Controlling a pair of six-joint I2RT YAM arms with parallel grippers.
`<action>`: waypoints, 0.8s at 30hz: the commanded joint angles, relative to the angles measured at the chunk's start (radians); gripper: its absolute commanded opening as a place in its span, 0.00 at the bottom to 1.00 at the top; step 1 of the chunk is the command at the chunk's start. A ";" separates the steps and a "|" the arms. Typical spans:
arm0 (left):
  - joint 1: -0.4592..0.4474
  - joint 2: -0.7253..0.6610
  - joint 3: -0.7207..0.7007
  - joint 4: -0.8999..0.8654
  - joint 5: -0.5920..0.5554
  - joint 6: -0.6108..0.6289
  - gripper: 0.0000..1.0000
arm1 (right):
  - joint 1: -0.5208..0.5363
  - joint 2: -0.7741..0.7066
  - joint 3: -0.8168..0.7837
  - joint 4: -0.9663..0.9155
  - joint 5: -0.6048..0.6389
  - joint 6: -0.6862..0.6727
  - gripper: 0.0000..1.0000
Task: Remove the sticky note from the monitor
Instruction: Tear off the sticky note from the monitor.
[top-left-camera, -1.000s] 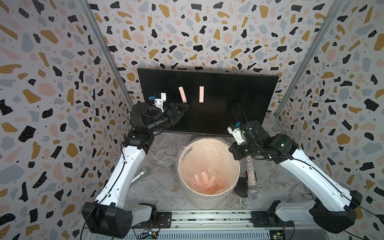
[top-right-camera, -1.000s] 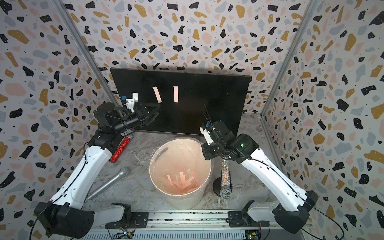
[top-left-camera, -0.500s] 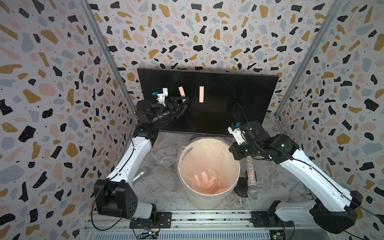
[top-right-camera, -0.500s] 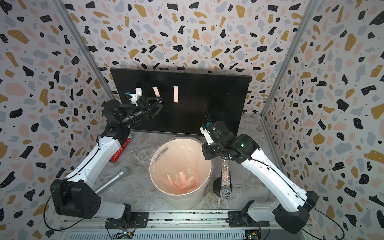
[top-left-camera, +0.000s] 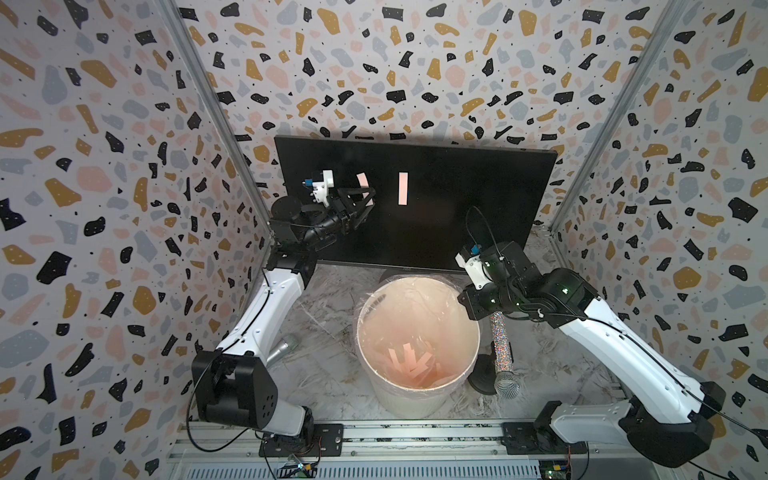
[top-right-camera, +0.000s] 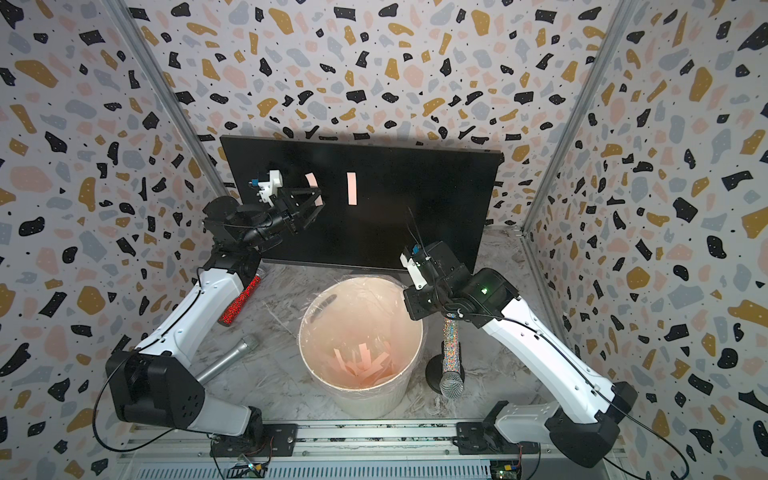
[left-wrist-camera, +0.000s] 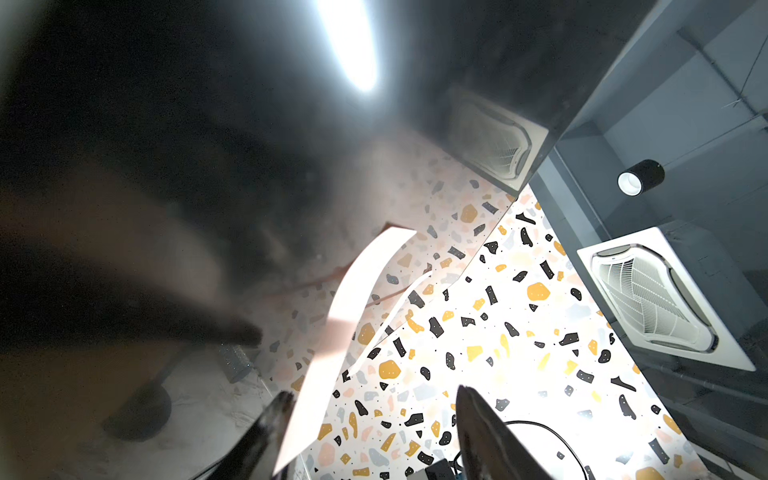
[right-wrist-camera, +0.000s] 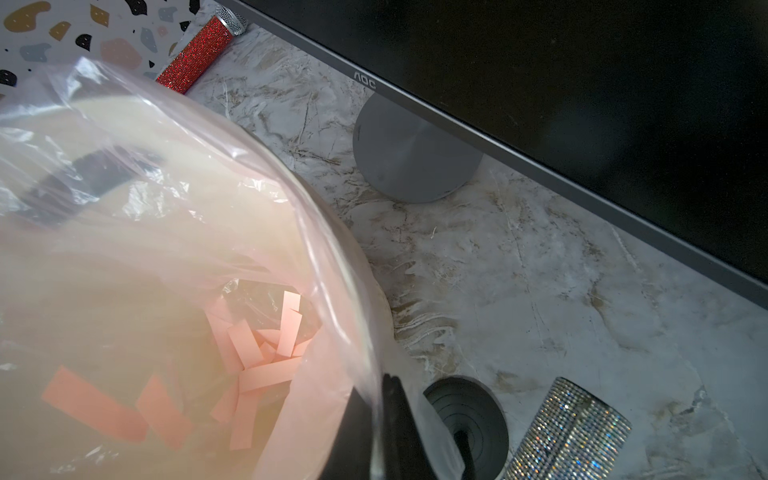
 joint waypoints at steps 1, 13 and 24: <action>0.007 0.006 0.042 0.078 0.022 -0.024 0.57 | -0.003 -0.035 0.003 0.042 0.001 0.027 0.02; 0.007 -0.004 0.026 0.075 0.023 -0.040 0.14 | -0.003 -0.037 0.006 0.042 -0.001 0.028 0.02; 0.007 -0.040 -0.011 0.058 0.037 -0.026 0.00 | -0.003 -0.038 0.011 0.043 0.000 0.032 0.02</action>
